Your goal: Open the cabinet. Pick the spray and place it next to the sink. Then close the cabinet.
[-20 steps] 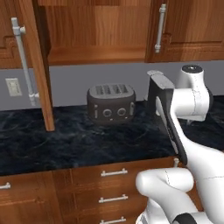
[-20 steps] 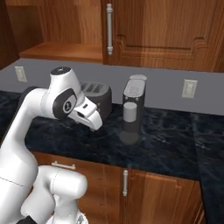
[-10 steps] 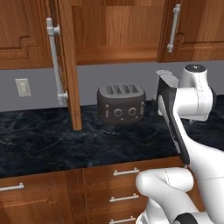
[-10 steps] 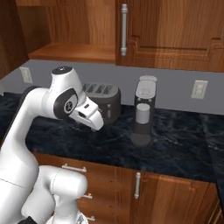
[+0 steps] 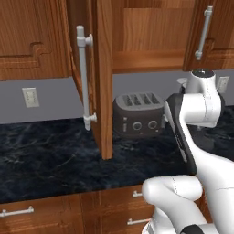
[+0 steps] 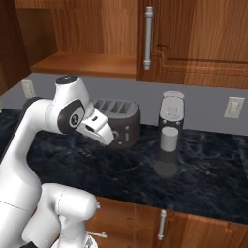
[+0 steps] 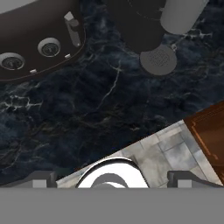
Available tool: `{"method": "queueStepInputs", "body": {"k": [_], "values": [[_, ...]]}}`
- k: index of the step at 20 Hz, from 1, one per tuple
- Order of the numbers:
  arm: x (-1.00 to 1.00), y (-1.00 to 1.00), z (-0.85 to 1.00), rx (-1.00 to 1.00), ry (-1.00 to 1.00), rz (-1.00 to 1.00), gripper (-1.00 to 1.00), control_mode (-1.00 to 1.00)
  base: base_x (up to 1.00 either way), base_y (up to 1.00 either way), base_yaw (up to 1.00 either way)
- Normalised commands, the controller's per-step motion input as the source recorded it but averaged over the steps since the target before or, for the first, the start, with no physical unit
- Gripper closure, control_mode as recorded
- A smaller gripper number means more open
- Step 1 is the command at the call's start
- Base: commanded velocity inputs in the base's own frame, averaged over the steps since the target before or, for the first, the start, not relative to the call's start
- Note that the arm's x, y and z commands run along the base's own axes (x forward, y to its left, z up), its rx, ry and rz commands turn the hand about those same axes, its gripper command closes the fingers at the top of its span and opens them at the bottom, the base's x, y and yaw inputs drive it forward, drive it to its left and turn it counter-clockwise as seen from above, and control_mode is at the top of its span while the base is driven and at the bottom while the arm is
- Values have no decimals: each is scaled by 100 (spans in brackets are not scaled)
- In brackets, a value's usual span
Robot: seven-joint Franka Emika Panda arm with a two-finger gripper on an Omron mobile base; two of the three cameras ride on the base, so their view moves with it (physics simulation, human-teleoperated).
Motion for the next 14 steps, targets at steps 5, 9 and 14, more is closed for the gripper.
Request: {"method": "queueStepInputs", "body": {"k": [5,9,14], "values": [[0,0,0,0,0,0,-100,100,19,0,0],[0,0,0,0,0,0,-100,100,0,0,0],[0,0,0,0,0,0,-100,100,0,0,0]]}}
